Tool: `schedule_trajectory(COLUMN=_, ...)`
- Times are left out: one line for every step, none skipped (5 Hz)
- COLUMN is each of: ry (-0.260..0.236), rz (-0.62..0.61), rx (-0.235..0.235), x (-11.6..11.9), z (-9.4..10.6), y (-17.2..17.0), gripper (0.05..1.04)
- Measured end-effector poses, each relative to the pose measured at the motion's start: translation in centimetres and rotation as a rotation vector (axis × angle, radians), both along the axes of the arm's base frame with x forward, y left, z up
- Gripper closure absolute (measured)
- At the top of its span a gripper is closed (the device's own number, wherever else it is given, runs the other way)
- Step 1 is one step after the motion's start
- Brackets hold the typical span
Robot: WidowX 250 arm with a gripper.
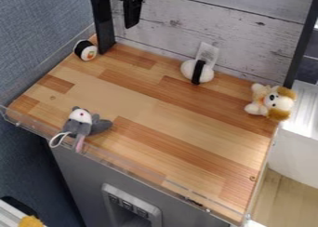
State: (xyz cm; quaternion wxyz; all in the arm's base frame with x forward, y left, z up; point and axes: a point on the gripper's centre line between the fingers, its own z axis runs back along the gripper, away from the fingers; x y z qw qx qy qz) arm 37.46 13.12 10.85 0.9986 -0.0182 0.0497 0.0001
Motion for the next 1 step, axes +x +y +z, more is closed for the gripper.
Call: schedule_trajectory(ry=0.02, rz=0.077, rx=-0.006, x=0.5, z=-0.87, y=0.11, gripper=0.085)
